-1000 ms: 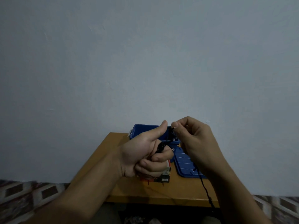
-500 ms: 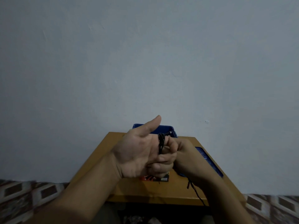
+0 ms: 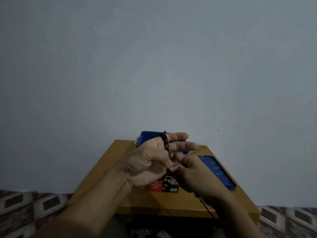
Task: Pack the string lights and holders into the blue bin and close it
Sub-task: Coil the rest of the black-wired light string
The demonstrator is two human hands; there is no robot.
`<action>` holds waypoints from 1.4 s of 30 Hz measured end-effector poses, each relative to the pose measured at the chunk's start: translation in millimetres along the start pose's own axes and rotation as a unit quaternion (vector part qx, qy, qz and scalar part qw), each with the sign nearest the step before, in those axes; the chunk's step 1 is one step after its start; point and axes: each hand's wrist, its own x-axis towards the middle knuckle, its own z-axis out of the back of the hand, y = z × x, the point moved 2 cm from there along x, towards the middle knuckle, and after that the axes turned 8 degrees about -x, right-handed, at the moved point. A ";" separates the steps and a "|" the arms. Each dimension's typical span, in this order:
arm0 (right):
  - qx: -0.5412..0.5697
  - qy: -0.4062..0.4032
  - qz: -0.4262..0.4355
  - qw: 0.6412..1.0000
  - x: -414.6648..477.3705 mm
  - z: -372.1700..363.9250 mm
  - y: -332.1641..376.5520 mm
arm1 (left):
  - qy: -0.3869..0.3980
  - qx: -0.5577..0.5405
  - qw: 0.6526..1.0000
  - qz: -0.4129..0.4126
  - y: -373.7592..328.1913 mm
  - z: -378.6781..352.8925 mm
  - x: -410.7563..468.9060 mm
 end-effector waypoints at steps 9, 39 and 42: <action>-0.037 -0.024 -0.003 0.999 -0.2 1.5 -0.2 | -0.085 0.069 0.994 -0.024 -0.3 -7.1 2.7; -0.286 0.005 0.048 0.957 -32.8 24.1 36.1 | -0.250 0.238 0.938 -0.028 0.6 -6.7 1.3; -0.297 -0.052 0.079 0.950 -32.7 25.8 41.7 | -0.228 0.254 0.940 -0.002 -1.2 -6.8 -0.1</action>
